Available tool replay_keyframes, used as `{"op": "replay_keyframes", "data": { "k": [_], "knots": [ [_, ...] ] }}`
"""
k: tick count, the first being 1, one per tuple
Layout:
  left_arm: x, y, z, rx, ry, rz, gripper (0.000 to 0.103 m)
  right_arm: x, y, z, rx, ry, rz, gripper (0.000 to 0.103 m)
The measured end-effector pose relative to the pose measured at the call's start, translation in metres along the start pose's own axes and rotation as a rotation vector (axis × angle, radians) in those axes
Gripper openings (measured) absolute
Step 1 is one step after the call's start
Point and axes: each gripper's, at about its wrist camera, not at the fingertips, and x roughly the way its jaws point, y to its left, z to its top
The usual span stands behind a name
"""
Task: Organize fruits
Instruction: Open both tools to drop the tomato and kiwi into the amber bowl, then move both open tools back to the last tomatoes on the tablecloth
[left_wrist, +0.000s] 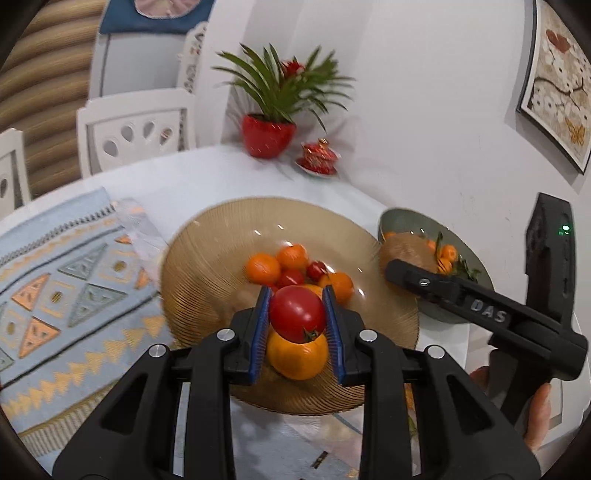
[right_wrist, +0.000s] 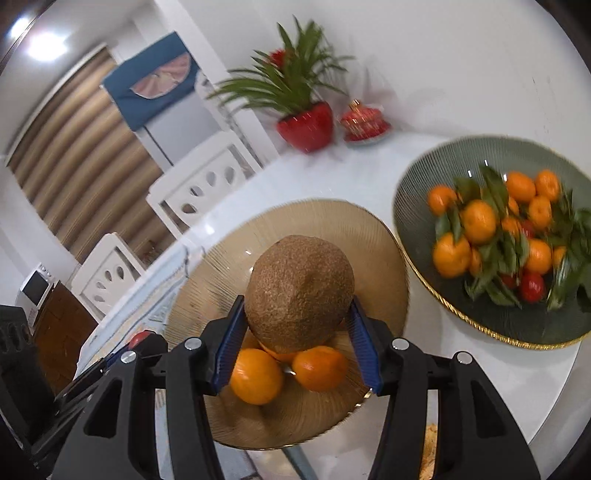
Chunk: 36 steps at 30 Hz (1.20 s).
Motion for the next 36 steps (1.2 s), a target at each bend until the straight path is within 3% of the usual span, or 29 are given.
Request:
{"op": "replay_keyframes", "data": {
  "k": [8,10,11,12,14,25,29,32,34,36],
  "knots": [
    [0.014,-0.001,-0.004,-0.008,0.029,-0.007,0.027,0.005,-0.005,-0.001,-0.011,0.016,-0.031,0.053],
    [0.018,0.002,-0.003,-0.016,0.043,-0.003,0.028,0.006,-0.005,0.0,-0.001,0.016,-0.032,0.055],
    [0.019,0.004,-0.003,-0.018,0.052,-0.004,0.03,0.005,-0.007,0.001,0.013,0.009,-0.034,0.061],
    [0.022,0.005,-0.003,-0.019,0.066,-0.012,0.05,0.003,-0.009,0.002,0.032,0.003,-0.026,0.074],
    [0.023,0.011,-0.005,-0.036,0.077,-0.011,0.074,-0.003,-0.011,0.004,0.054,-0.019,-0.009,0.076],
    [-0.004,0.037,-0.008,-0.097,0.044,-0.007,0.071,-0.014,0.002,-0.001,0.048,-0.031,-0.002,0.081],
    [-0.017,0.042,-0.009,-0.108,0.028,0.0,0.083,-0.016,0.015,-0.005,0.03,-0.036,0.011,0.081],
    [-0.031,0.049,-0.01,-0.113,0.014,0.01,0.084,-0.02,0.022,-0.003,0.037,-0.049,0.035,0.081],
    [-0.046,0.056,-0.011,-0.133,0.012,-0.032,0.085,-0.024,0.029,0.0,0.031,-0.059,0.052,0.081],
    [-0.07,0.066,-0.011,-0.157,-0.023,-0.098,0.093,-0.029,0.038,0.001,0.002,-0.074,0.051,0.081]
  ]
}}
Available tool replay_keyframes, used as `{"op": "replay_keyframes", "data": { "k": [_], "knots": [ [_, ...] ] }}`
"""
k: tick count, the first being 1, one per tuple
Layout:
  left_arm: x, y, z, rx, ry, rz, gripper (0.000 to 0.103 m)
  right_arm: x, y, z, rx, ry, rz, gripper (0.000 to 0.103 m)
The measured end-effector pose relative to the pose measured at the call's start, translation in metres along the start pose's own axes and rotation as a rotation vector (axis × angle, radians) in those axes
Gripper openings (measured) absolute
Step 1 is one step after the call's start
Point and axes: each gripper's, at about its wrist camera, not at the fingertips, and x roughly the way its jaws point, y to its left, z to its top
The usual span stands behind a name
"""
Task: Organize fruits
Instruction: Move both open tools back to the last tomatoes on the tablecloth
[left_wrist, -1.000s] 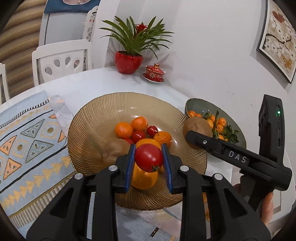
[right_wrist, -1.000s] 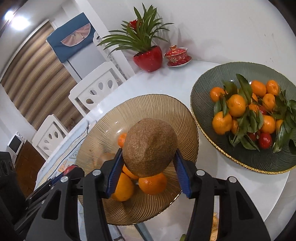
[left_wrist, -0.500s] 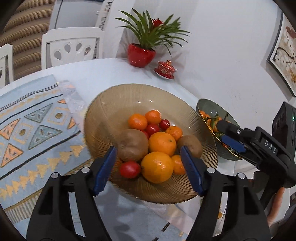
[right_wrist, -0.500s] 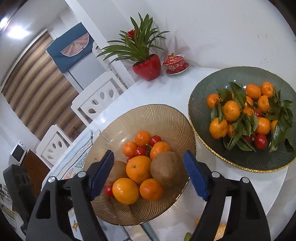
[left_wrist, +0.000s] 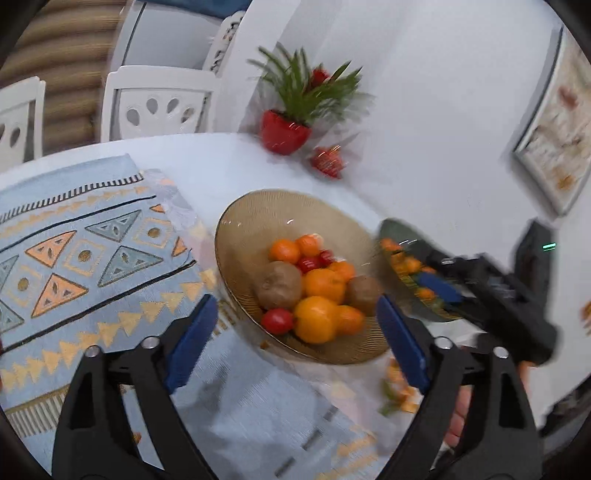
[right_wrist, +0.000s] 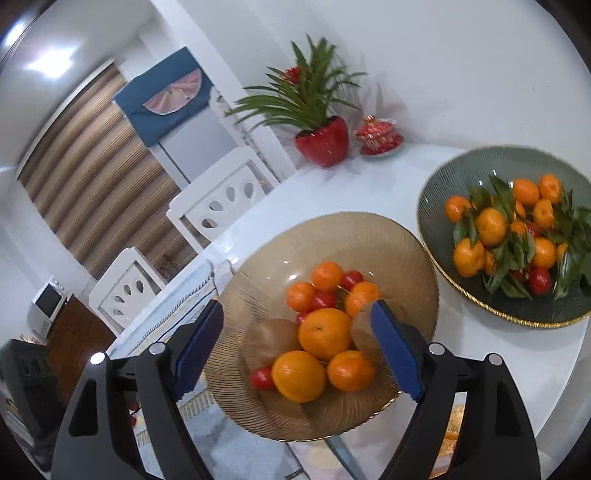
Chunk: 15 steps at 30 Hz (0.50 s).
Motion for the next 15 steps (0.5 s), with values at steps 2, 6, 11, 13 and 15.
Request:
{"op": "replay_keyframes", "data": {
  "k": [2,6,11,13,15],
  "knots": [
    [-0.031,0.007,0.001,0.016,-0.061,0.046,0.095,-0.002,0.01,-0.001,-0.026,-0.005,0.001,0.081],
    [-0.075,0.031,0.001,0.013,-0.114,0.173,0.097,0.003,0.039,-0.008,-0.053,0.017,0.062,0.081],
    [-0.125,0.076,-0.009,-0.045,-0.159,0.308,0.097,0.012,0.088,-0.017,-0.131,0.052,0.123,0.081],
    [-0.142,0.093,-0.012,-0.077,-0.173,0.338,0.097,0.016,0.112,-0.022,-0.166,0.068,0.151,0.081],
    [-0.162,0.111,-0.015,-0.101,-0.192,0.372,0.097,0.02,0.136,-0.03,-0.201,0.089,0.176,0.081]
  ]
}}
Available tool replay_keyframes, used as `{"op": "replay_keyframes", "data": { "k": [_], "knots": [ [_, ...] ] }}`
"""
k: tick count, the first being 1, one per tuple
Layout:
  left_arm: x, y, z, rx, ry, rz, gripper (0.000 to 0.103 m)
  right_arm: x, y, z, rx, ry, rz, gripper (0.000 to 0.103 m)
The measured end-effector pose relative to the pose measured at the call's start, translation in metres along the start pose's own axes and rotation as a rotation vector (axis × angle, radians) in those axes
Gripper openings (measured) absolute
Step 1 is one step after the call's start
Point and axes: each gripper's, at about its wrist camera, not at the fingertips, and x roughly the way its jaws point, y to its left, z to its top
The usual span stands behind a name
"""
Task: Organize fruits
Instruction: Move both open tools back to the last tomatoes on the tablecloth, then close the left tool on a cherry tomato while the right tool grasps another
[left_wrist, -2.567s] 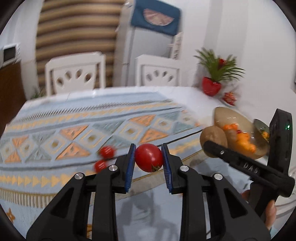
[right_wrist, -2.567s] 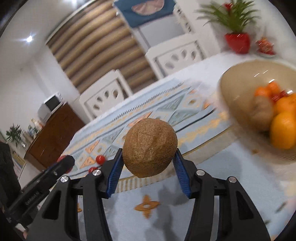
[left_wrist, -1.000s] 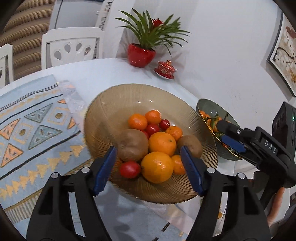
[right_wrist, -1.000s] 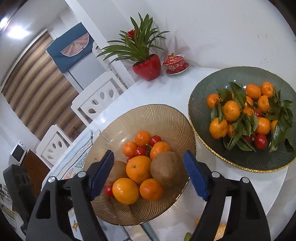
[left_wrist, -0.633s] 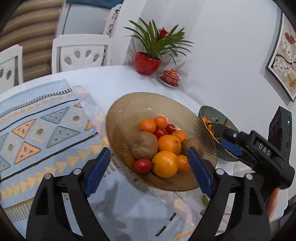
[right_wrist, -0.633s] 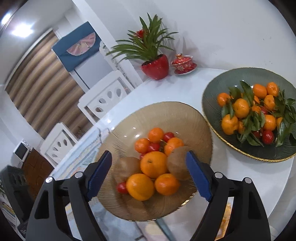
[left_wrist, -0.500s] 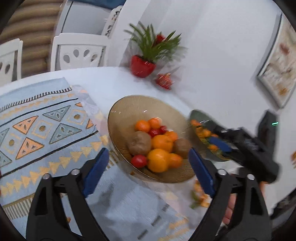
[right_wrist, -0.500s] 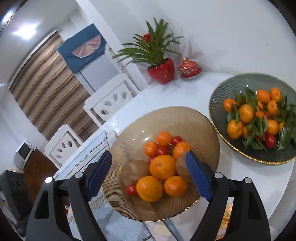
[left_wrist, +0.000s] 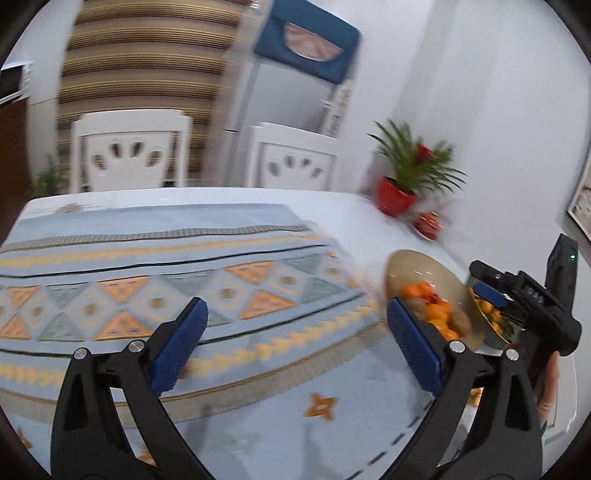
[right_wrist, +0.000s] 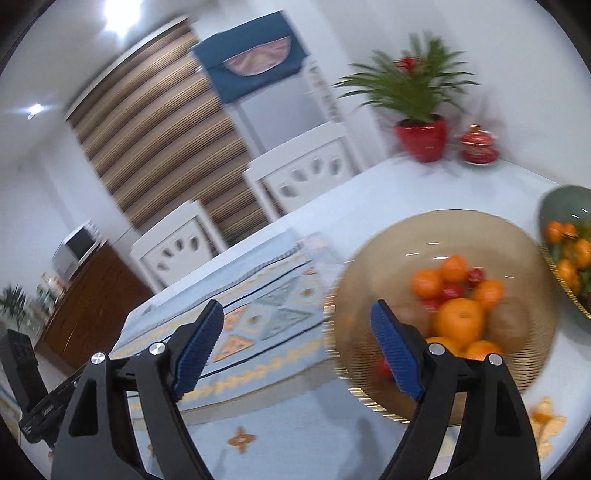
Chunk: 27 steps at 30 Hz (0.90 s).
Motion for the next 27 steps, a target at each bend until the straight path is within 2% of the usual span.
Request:
{"op": "replay_keyframes", "data": {
  "k": [7,9,11,12,17,20,21,23,25,27],
  "knots": [
    [-0.017,0.045,-0.004,0.003,0.005,0.107,0.097,0.036,0.078,-0.016,-0.101,0.1,0.106,0.081],
    [-0.009,0.051,-0.012,0.044,0.038,0.171,0.096,0.054,0.1,-0.024,-0.108,0.172,0.171,0.08],
    [-0.001,0.058,-0.021,0.078,0.074,0.195,0.094,0.076,0.119,-0.034,-0.108,0.252,0.216,0.076],
    [0.004,0.061,-0.027,0.091,0.094,0.197,0.091,0.084,0.125,-0.037,-0.114,0.276,0.22,0.071],
    [0.039,0.075,-0.048,0.12,0.205,0.177,0.083,0.134,0.158,-0.066,-0.156,0.404,0.228,0.057],
    [0.058,0.08,-0.057,0.119,0.241,0.166,0.075,0.158,0.168,-0.082,-0.158,0.474,0.248,0.046],
    [0.064,0.082,-0.061,0.114,0.246,0.168,0.067,0.164,0.169,-0.086,-0.159,0.491,0.247,0.045],
    [0.072,0.089,-0.07,0.071,0.259,0.151,0.058,0.175,0.171,-0.092,-0.16,0.514,0.245,0.044],
    [0.079,0.097,-0.075,0.033,0.28,0.15,0.056,0.185,0.174,-0.099,-0.161,0.537,0.257,0.044],
    [0.077,0.099,-0.074,0.019,0.265,0.142,0.053,0.192,0.177,-0.104,-0.167,0.545,0.259,0.044]
  ]
}}
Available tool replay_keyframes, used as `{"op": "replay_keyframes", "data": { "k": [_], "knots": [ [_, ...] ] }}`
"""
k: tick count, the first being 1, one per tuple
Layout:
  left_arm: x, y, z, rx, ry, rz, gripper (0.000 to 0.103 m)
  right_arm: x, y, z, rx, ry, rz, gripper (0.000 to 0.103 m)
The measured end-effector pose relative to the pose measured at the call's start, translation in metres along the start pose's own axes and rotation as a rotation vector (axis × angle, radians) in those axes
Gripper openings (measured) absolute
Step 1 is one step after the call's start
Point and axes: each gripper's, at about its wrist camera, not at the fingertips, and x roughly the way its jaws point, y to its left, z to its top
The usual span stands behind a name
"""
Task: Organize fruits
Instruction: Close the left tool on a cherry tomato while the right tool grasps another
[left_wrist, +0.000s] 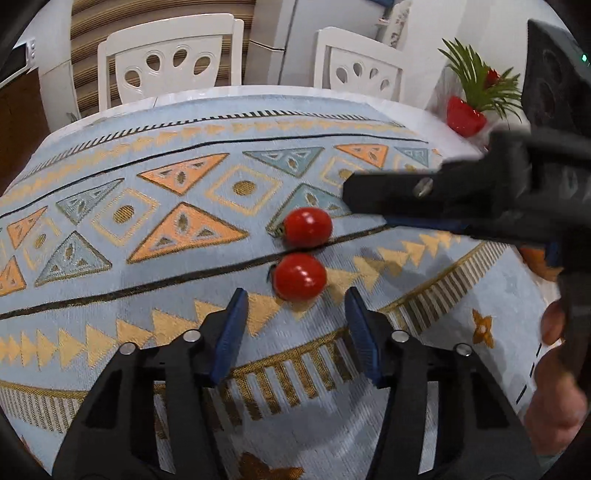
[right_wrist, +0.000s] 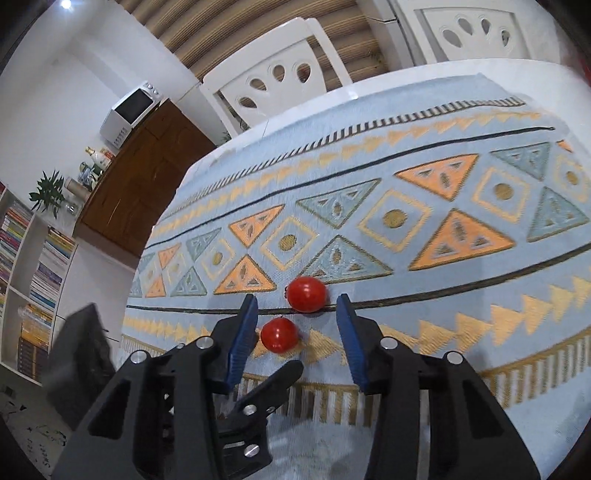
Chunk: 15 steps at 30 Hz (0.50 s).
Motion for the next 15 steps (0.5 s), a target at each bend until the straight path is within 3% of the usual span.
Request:
{"op": "replay_keyframes", "data": {
  "k": [9,15],
  "knots": [
    [0.007,-0.006,0.002,-0.015,0.0,0.013,0.053,0.032,-0.002,-0.004,0.006,-0.004,0.039,0.044],
    [0.012,-0.008,0.006,0.0,-0.002,0.067,0.041,0.043,-0.004,-0.004,0.009,-0.022,0.008,0.044]
  ]
}}
